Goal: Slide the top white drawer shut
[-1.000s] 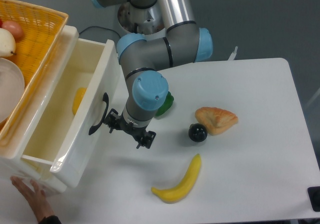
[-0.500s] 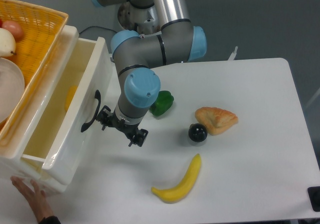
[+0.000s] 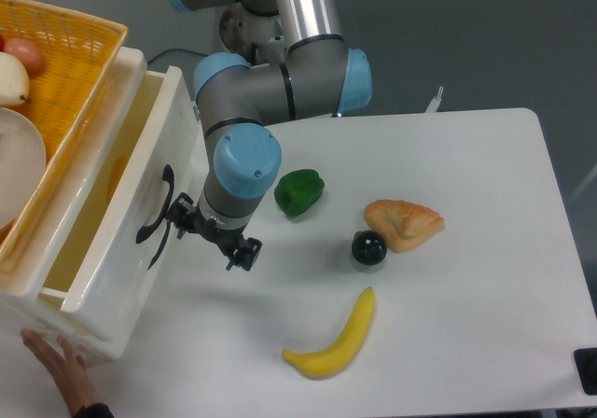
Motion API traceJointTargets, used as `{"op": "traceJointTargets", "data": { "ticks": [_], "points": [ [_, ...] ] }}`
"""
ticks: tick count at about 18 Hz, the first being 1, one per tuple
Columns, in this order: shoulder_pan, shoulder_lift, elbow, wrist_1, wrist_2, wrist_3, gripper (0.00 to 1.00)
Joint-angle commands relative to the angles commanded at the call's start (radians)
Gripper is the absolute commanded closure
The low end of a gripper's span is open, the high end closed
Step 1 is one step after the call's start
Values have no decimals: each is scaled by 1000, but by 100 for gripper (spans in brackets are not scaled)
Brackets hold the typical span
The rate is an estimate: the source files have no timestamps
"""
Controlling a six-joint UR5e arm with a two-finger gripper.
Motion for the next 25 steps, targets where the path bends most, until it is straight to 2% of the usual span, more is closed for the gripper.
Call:
{"op": "traceJointTargets", "data": {
  "ticks": [18, 25],
  "points": [
    [-51, 12, -2, -2, 2, -6, 0],
    [-43, 12, 2, 0, 2, -3, 0]
  ]
}}
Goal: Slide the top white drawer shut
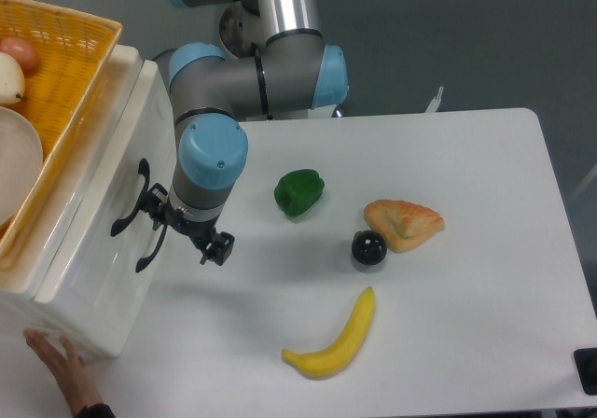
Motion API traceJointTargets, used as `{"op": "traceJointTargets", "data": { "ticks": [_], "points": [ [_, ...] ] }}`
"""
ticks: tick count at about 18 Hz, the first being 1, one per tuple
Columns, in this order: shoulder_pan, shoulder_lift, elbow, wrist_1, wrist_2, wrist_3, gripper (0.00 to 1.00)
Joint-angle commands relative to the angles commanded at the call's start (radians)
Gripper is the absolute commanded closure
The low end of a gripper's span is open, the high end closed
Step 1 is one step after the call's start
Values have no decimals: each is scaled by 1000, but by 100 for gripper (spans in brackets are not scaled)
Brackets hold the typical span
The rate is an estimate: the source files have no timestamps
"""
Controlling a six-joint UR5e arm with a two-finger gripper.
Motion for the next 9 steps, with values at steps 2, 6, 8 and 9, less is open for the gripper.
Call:
{"op": "traceJointTargets", "data": {
  "ticks": [2, 6, 8, 9],
  "points": [
    [23, 0, 15, -2, 3, 6, 0],
    [103, -2, 52, -3, -32, 83, 0],
    [139, -3, 57, -8, -46, 136, 0],
    [156, -3, 57, -8, -43, 173, 0]
  ]
}}
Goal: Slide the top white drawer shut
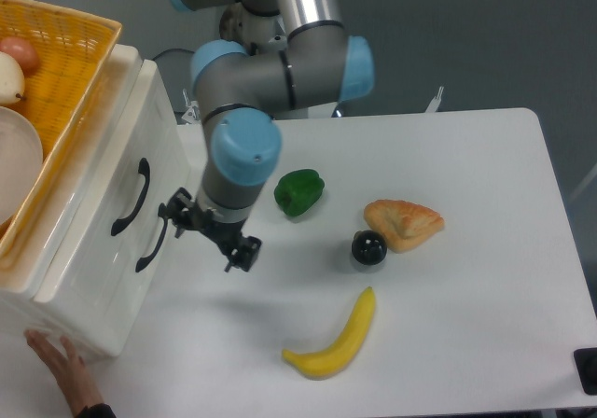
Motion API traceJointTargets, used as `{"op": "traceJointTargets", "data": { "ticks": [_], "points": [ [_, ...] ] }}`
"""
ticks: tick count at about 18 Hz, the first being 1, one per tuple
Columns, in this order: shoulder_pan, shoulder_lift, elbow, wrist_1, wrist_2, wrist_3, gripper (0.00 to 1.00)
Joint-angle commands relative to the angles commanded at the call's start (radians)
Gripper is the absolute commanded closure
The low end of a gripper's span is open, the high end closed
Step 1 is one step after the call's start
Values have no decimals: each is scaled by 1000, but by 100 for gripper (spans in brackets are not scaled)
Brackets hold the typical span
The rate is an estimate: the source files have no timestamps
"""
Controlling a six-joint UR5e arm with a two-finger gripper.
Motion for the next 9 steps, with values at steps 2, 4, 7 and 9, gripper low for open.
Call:
{"op": "traceJointTargets", "data": {
  "ticks": [2, 4, 7, 9],
  "points": [
    [37, 3, 0, 0, 11, 121, 0],
    [78, 11, 2, 0, 40, 253, 0],
    [124, 37, 2, 0, 81, 385, 0],
    [153, 70, 3, -2, 98, 407, 0]
  ]
}}
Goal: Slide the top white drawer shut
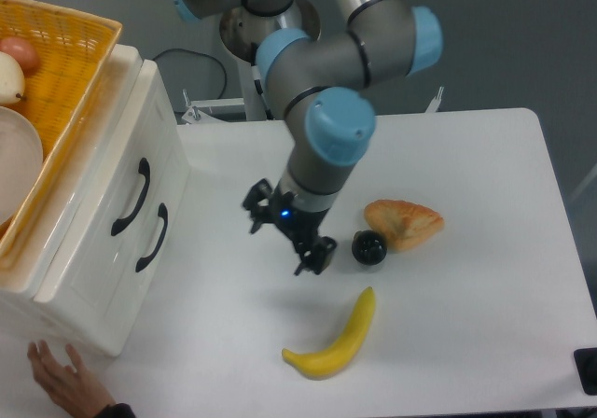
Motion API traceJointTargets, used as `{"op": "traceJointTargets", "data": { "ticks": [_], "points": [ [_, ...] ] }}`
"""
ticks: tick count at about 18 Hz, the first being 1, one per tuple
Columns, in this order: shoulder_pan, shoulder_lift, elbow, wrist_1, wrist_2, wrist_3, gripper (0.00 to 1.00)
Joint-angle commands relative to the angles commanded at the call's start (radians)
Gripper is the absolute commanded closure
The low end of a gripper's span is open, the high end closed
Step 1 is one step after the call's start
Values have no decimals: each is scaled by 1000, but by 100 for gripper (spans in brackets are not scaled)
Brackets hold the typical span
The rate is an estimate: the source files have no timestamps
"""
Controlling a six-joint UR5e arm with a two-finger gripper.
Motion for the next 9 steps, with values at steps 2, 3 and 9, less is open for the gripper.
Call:
{"op": "traceJointTargets", "data": {
  "ticks": [2, 3, 9],
  "points": [
    [20, 8, 2, -26, 3, 2, 0],
    [28, 11, 6, -41, 11, 3, 0],
    [61, 26, -6, -49, 100, 173, 0]
  ]
}}
